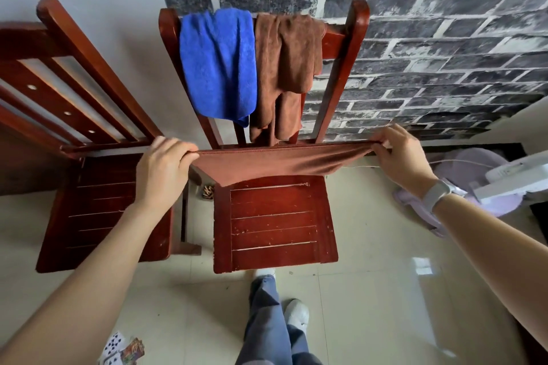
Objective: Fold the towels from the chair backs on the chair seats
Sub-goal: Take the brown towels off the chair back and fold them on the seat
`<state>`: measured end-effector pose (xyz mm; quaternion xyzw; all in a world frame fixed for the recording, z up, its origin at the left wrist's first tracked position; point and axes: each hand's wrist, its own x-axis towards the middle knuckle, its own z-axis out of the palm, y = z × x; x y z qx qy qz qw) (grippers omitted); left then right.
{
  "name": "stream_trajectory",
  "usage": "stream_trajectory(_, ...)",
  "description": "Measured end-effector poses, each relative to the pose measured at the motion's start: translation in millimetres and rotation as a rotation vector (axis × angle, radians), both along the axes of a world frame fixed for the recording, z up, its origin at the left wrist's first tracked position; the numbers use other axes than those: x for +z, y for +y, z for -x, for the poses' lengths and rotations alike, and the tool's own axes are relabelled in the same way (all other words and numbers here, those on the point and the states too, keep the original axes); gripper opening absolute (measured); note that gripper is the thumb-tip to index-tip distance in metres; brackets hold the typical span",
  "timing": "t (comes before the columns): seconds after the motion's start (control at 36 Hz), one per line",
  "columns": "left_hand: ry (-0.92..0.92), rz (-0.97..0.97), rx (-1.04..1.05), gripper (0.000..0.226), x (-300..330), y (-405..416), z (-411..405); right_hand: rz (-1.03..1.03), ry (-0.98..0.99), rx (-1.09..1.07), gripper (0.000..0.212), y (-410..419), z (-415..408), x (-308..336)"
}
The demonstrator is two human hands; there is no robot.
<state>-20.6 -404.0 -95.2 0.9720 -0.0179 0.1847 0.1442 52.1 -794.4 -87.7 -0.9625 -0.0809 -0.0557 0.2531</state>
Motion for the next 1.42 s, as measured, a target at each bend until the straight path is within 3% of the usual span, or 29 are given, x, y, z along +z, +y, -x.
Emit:
stream_trajectory(0.28,0.106,0.031,-0.092,0.005,-72,5,60,0.049,0.058,0.102,0.008,-6,64,-68)
stream_trajectory(0.39,0.275,0.056,-0.125,0.005,-129,2,99,0.059,0.200,0.117,0.011,-13,108,-127)
stream_trajectory(0.61,0.724,0.134,-0.110,0.016,-246,-28,176,0.284,0.716,0.152,0.019,-35,192,-258)
stream_trajectory(0.83,1.044,0.136,0.053,0.010,-295,-29,195,0.336,0.909,0.160,0.022,-38,218,-298)
stream_trajectory(0.97,1.072,0.496,0.184,0.011,-285,-22,168,0.098,0.901,-0.024,0.015,-33,195,-289)
stream_trajectory(1.22,0.847,1.038,0.431,0.021,-271,-5,81,-0.442,0.765,-0.414,0.012,-6,97,-267)
stream_trajectory(1.42,0.658,1.127,0.565,0.025,-294,-3,15,-0.657,0.675,-0.562,0.012,17,30,-289)
